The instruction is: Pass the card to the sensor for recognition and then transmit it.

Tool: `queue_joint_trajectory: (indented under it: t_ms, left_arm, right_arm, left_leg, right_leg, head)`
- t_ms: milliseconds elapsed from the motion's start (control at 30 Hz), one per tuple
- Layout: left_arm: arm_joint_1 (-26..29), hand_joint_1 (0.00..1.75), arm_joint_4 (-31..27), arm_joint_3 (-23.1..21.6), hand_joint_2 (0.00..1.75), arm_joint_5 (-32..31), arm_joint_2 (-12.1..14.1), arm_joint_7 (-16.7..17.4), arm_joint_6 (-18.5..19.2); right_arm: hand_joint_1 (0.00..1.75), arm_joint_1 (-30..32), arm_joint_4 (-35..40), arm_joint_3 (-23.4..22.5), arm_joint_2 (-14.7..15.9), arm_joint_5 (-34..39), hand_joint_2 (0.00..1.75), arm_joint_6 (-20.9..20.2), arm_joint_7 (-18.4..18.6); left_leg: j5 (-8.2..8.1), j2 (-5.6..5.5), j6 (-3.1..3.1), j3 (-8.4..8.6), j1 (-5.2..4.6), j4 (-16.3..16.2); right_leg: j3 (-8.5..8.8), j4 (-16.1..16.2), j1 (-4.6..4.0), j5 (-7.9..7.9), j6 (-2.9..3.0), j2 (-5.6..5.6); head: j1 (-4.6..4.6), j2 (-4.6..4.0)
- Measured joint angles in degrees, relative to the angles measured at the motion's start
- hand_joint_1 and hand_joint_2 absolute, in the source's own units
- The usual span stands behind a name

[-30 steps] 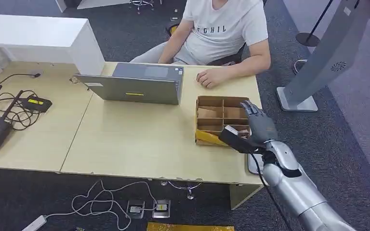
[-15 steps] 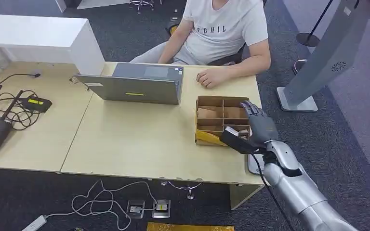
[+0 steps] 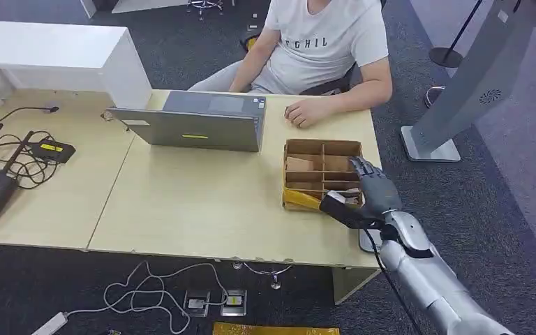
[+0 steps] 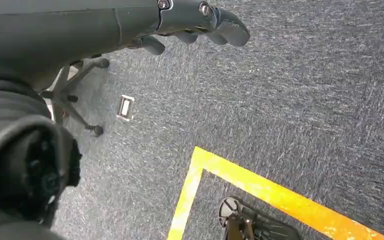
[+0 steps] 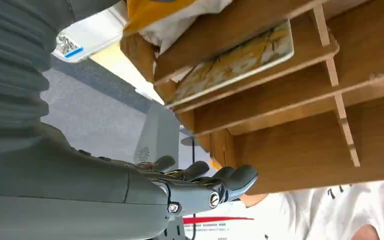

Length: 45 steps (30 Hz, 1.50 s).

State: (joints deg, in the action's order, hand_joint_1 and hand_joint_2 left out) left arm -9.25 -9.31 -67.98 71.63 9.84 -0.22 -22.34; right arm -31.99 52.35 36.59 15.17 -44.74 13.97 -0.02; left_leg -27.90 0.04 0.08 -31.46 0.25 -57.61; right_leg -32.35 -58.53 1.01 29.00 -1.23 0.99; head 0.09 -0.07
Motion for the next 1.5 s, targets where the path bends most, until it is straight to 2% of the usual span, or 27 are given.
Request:
queue_joint_trajectory:
  t_ms: [833,867,900,1500]
  left_arm:
    - [0.00,0.00,-0.02,0.00,0.00,0.00,0.00,0.00,-0.04]
    - [0.00,0.00,-0.02,0.00,0.00,0.00,0.00,0.00,-0.07]
    - [0.00,0.00,-0.02,0.00,0.00,0.00,0.00,0.00,-0.13]
    - [0.01,0.00,-0.02,0.00,0.00,0.00,0.00,0.00,-0.24]
  right_arm:
    - [0.00,-0.30,-2.36,0.11,-0.89,1.66,1.75,1.11,-0.61]
    - [1.66,-0.34,-2.43,0.11,-0.90,1.75,1.75,1.11,-0.70]
    - [1.75,-0.39,-2.51,0.13,-0.90,1.90,1.75,1.07,-0.77]
    - [1.75,-2.22,-4.15,0.24,-1.55,3.43,1.75,0.09,-2.03]
  left_leg:
    - [0.00,0.00,0.00,0.00,0.00,0.00]
    - [0.00,0.00,0.00,0.00,0.00,0.00]
    - [0.00,0.00,0.00,0.00,0.00,0.00]
    - [0.00,0.01,0.00,0.02,0.01,0.00]
  right_leg:
    - [0.00,0.00,0.00,0.00,0.00,0.00]
    - [0.00,0.00,0.00,0.00,0.00,0.00]
    - [0.00,0.00,0.00,0.00,0.00,0.00]
    - [0.01,0.00,-0.01,0.00,0.00,-0.01]
  head:
    - [0.02,0.00]
    - [0.00,0.00]
    - [0.02,0.00]
    - [0.02,0.00]
